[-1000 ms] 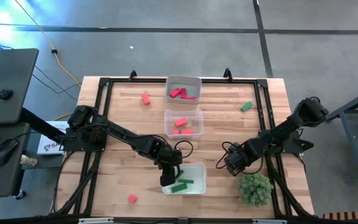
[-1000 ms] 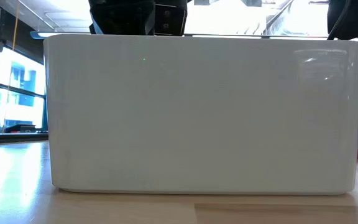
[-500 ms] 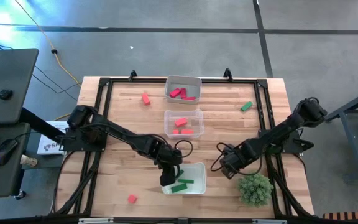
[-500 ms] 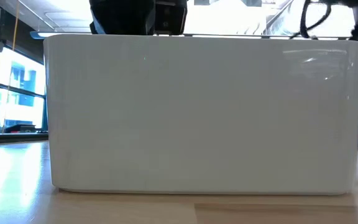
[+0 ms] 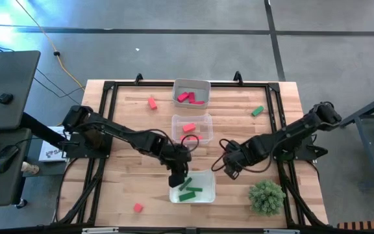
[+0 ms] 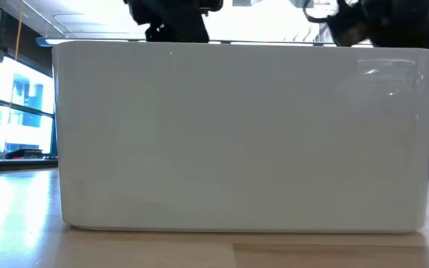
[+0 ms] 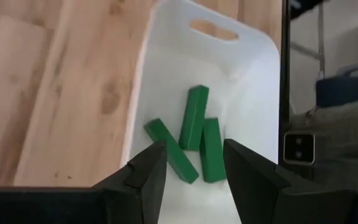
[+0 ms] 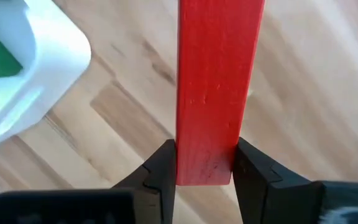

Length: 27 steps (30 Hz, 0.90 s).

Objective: Sort & place blocks by color
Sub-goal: Put the red block into the gray bin

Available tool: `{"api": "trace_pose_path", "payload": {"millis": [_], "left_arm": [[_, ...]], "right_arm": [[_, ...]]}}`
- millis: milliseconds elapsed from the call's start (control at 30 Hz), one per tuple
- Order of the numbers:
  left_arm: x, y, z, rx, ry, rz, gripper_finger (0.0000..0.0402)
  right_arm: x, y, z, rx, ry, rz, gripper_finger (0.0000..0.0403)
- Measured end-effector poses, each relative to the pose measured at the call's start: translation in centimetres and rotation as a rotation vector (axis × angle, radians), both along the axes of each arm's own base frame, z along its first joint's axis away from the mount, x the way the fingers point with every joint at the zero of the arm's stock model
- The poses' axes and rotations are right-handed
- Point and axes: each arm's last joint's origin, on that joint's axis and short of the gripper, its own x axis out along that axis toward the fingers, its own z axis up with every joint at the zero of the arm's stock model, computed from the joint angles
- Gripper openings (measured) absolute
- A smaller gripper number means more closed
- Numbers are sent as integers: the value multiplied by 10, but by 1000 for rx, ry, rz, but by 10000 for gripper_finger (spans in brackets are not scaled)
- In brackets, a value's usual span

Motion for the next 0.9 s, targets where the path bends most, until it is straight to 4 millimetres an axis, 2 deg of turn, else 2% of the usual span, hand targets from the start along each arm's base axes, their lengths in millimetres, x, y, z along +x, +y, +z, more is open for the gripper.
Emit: {"api": "trace_pose_path", "payload": {"millis": [300, 900], "left_arm": [[2, 33, 9, -42, -27, 138, 148], [0, 119, 11, -142, -51, 400, 148]], "right_arm": [[16, -26, 19, -72, -53, 105, 97], [29, -93, 24, -182, -41, 321, 97]]}}
